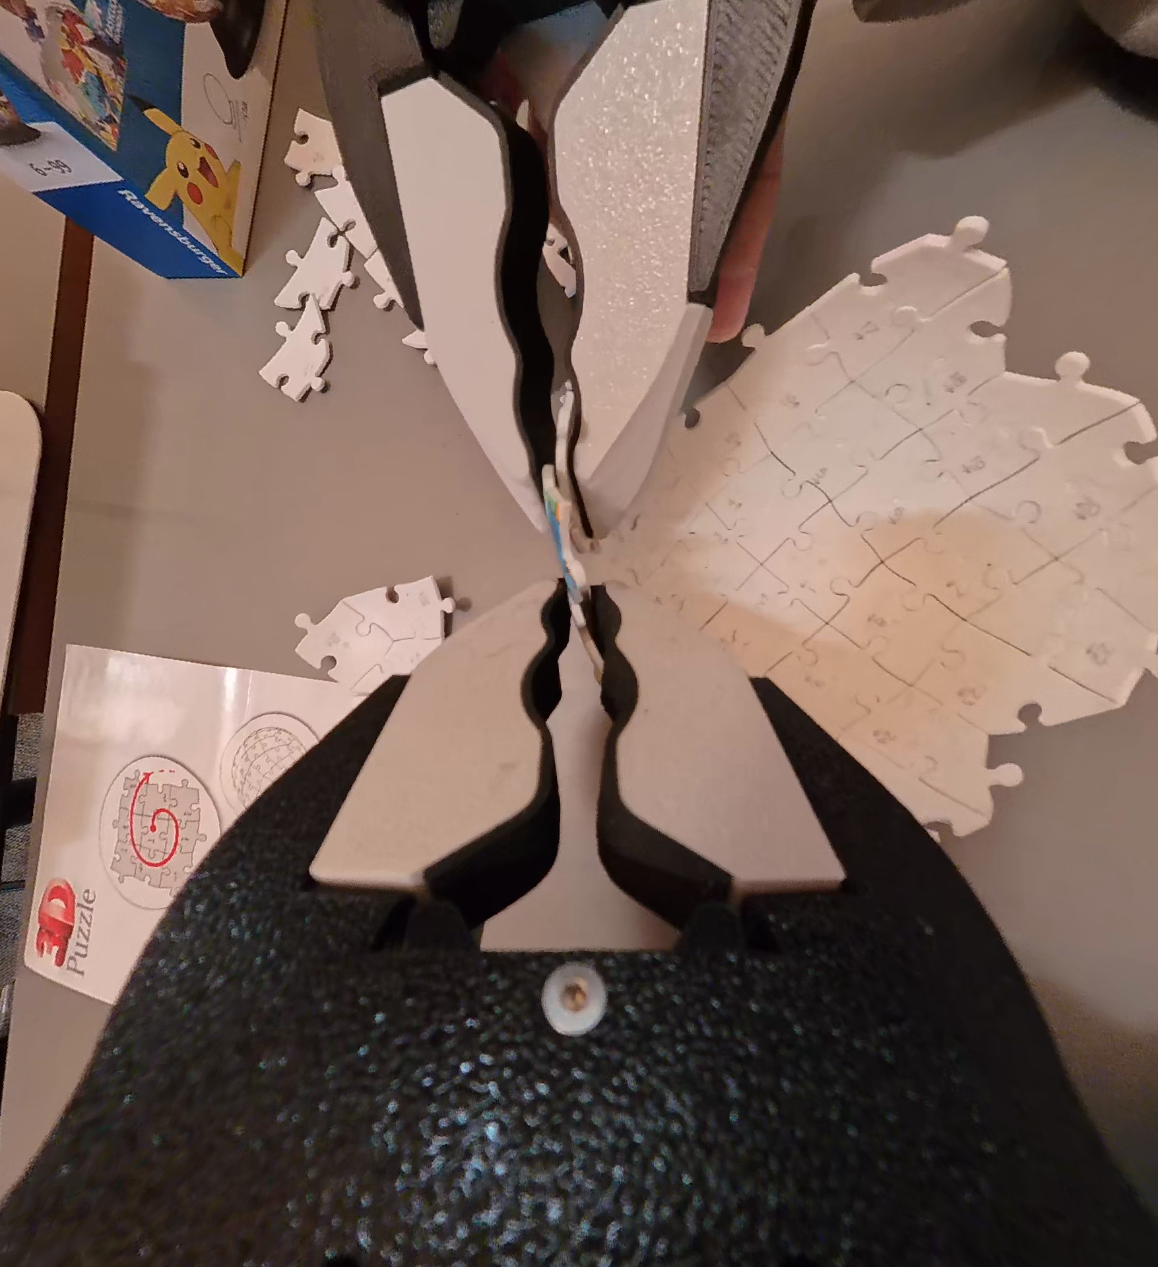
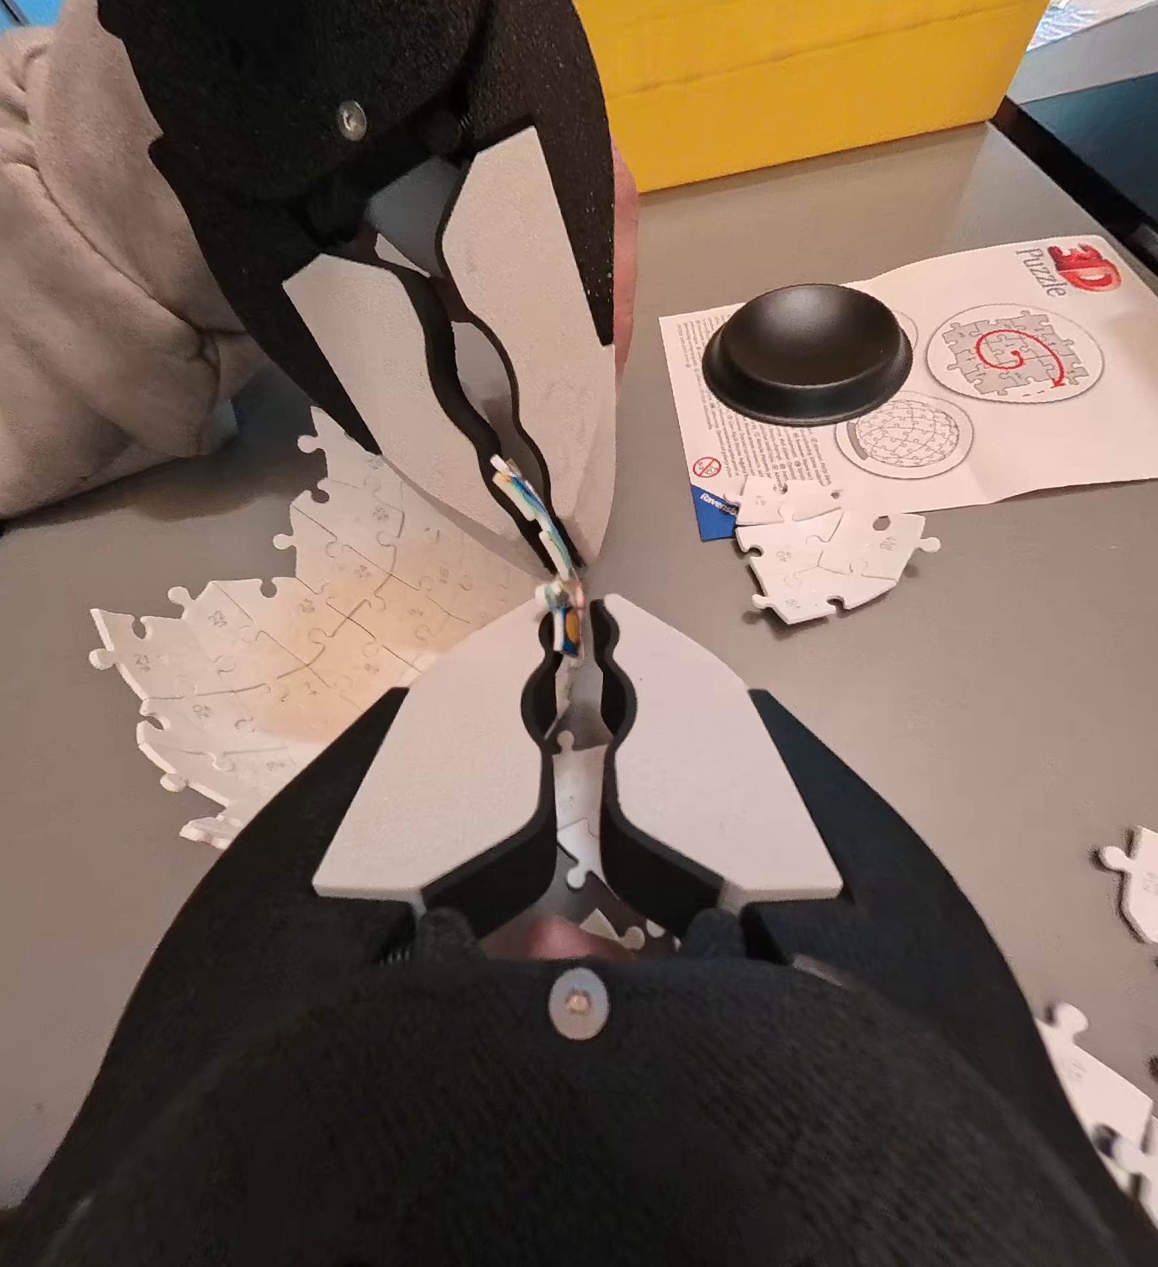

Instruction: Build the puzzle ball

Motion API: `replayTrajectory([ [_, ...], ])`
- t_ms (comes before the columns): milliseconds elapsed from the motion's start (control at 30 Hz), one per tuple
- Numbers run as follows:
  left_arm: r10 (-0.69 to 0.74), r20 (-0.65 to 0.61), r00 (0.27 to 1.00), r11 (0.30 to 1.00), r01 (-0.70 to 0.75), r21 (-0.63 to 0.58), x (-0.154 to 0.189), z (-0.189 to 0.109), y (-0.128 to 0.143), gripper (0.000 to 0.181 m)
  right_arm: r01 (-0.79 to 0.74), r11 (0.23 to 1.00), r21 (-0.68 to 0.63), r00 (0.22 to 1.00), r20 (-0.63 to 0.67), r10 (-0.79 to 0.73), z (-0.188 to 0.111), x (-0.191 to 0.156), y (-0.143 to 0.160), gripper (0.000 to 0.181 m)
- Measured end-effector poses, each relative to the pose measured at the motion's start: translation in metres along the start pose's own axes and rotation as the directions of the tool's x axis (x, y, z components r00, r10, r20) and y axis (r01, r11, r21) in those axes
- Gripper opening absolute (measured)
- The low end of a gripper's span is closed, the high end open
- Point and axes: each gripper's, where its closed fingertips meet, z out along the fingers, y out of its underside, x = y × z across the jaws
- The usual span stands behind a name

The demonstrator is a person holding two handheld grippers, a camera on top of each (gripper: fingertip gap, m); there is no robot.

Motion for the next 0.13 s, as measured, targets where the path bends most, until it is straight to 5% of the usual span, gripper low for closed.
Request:
replayTrajectory([
  [33, 0.0, 0.001, 1.0, 1.0, 0.0, 0.001, -0.0001, 0.0002, -0.0001, 0.005, -0.009, 1.0, 0.013, 1.0, 0.014, 0.009, -0.0001, -0.0015, -0.0018, 0.006],
  [133, -0.003, 0.003, 1.0, 1.0, 0.003, -0.001, -0.0006, 0.0011, 0.0003, 0.006, -0.016, 1.0, 0.011, 1.0, 0.016, 0.016, -0.0002, -0.0009, -0.0011, 0.006],
])
